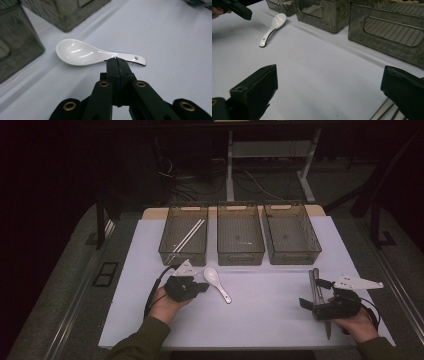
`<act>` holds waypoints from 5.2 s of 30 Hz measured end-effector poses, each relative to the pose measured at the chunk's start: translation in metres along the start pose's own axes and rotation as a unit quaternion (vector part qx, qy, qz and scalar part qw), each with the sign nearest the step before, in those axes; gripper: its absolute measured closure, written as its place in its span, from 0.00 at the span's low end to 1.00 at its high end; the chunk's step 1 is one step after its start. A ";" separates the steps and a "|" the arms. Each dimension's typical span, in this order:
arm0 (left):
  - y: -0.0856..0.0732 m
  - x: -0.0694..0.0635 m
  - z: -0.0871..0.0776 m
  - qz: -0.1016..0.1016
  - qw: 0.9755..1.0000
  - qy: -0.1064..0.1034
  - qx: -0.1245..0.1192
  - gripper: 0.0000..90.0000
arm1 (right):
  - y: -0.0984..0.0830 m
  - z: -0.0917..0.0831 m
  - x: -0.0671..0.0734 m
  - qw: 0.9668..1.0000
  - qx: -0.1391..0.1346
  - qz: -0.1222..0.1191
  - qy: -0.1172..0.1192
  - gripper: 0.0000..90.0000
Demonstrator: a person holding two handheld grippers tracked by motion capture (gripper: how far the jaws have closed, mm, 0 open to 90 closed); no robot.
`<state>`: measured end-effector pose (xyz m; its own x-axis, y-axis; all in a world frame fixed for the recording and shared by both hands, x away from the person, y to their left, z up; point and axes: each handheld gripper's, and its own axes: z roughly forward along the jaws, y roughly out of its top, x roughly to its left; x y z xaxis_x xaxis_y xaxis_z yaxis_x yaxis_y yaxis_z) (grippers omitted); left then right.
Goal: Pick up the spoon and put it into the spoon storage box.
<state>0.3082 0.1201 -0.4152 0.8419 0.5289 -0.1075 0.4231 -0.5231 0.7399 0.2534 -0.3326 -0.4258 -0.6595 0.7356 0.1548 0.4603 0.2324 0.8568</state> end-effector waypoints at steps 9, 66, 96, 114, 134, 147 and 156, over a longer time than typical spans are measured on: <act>0.001 -0.013 0.026 0.020 0.999 -0.023 0.030 0.99 | 0.000 0.000 0.001 1.000 -0.001 0.002 -0.001 0.01; 0.035 -0.021 0.088 0.055 0.998 -0.025 0.030 0.99 | 0.000 0.001 -0.001 1.000 0.000 0.004 0.000 0.01; 0.043 0.024 0.056 -0.006 1.000 -0.003 -0.023 0.84 | 0.000 0.000 -0.001 1.000 0.001 0.001 0.002 0.01; 0.027 0.056 0.049 -0.036 0.999 0.035 -0.003 0.79 | 0.000 0.001 0.000 1.000 0.003 -0.001 0.003 0.01; 0.023 0.059 0.049 -0.058 0.996 0.051 0.038 0.99 | 0.000 0.000 -0.001 1.000 0.001 -0.001 0.002 0.01; 0.029 0.051 0.057 -0.051 0.998 0.024 0.013 0.74 | 0.000 0.000 -0.001 1.000 0.002 0.000 0.002 0.01; 0.029 0.047 0.069 -0.040 0.999 0.006 0.020 0.68 | 0.000 0.001 -0.001 1.000 0.002 -0.001 0.002 0.01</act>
<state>0.3832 0.0840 -0.4447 0.8006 0.5784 -0.1562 0.5022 -0.5056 0.7016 0.2540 -0.3329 -0.4265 -0.6622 0.7331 0.1549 0.4620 0.2368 0.8547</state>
